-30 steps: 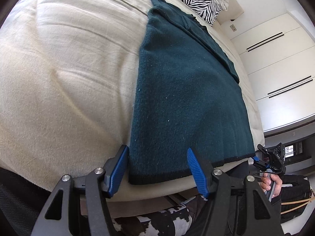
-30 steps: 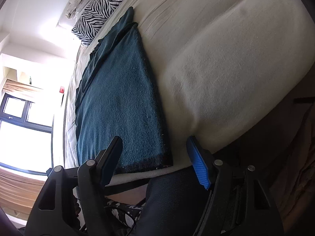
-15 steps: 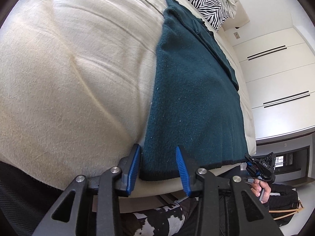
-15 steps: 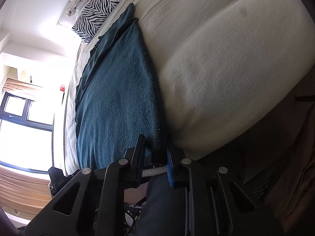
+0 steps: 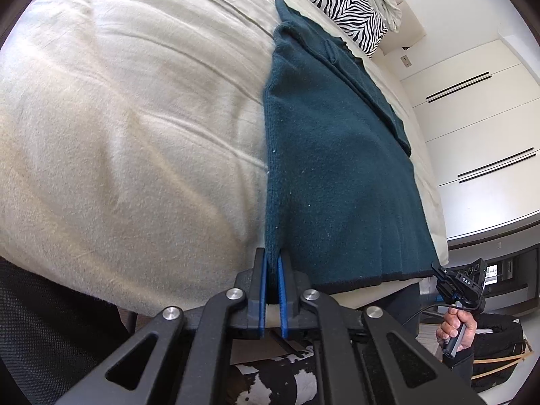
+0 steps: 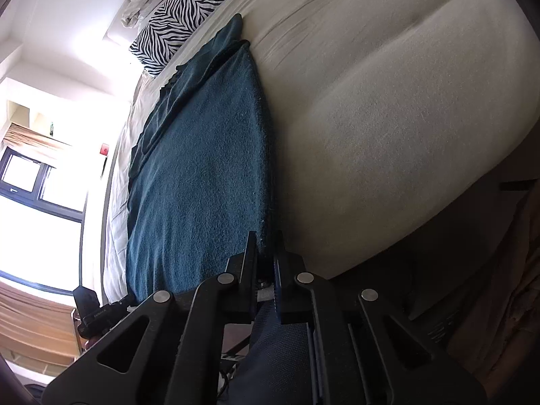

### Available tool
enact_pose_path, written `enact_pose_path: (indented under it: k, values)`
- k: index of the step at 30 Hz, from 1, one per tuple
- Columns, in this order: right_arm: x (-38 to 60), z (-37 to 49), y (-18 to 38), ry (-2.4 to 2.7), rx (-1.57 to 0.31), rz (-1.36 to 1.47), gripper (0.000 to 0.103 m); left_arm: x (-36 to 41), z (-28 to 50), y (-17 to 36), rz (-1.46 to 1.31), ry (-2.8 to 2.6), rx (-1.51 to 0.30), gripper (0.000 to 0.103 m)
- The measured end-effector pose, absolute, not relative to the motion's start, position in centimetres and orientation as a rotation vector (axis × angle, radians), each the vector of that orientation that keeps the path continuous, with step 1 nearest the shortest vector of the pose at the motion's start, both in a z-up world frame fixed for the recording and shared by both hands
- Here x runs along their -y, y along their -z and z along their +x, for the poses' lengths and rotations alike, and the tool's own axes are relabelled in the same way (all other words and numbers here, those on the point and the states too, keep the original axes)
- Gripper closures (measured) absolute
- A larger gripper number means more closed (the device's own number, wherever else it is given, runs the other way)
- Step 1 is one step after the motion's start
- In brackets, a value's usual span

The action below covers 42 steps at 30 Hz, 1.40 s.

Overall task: Fold small clothes
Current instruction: 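Lift the hem with both grippers and fold it toward the collar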

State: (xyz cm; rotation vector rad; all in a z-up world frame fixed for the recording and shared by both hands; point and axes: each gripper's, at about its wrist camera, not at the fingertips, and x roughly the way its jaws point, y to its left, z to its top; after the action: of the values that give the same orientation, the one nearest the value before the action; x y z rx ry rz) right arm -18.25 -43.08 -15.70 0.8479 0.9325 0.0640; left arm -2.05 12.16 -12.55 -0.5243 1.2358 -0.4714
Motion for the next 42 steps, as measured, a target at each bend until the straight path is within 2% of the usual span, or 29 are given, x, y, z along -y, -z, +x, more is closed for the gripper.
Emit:
enact_pose_path:
  k: [13, 21, 25, 26, 29, 33, 37, 39, 40, 41, 42]
  values:
    - [42.6, -16.9, 10.3, -0.175, -0.764, 0.901, 0.097, -13.5, 0.3, 7.3, -0.818, 0.625, -1.06, 0.096]
    - [42.8, -13.8, 6.8, -0.207, -0.644, 0.932, 0.097, -12.8, 3.3, 4.9, -0.846, 0.649, -0.974, 0.096]
    - [43.1, -11.6, 5.8, -0.199, -0.607, 0.936, 0.097, -13.7, 5.2, 4.6, -0.896, 0.642, -0.927, 0.099]
    - [43.3, -11.0, 5.6, -0.194, -0.6, 0.94, 0.097, -14.0, 5.8, 4.5, -0.915, 0.64, -0.912, 0.103]
    - [44.2, -9.0, 5.1, -0.175, -0.578, 0.949, 0.097, -14.8, 7.8, 4.3, -0.959, 0.619, -0.878, 0.103]
    - [44.5, -6.1, 4.1, -0.177, -0.561, 0.934, 0.097, -14.6, 10.0, 4.6, -0.936, 0.567, -0.884, 0.103]
    - [43.5, -4.3, 3.7, -0.194, -0.571, 0.904, 0.097, -13.2, 8.6, 4.2, -0.773, 0.548, -0.922, 0.101]
    - [42.8, -4.6, 3.9, -0.208, -0.579, 0.888, 0.097, -12.5, 7.1, 5.2, -0.699, 0.544, -0.985, 0.074]
    - [42.5, -5.0, 4.1, -0.214, -0.581, 0.881, 0.097, -12.3, 6.1, 5.9, -0.67, 0.523, -1.017, 0.045]
    - [42.4, -5.6, 4.5, -0.213, -0.585, 0.879, 0.097, -12.2, 5.0, 6.8, -0.654, 0.498, -1.046, 0.03]
    - [42.4, -6.3, 4.9, -0.21, -0.592, 0.885, 0.097, -12.2, 3.9, 7.7, -0.654, 0.487, -1.072, 0.03]
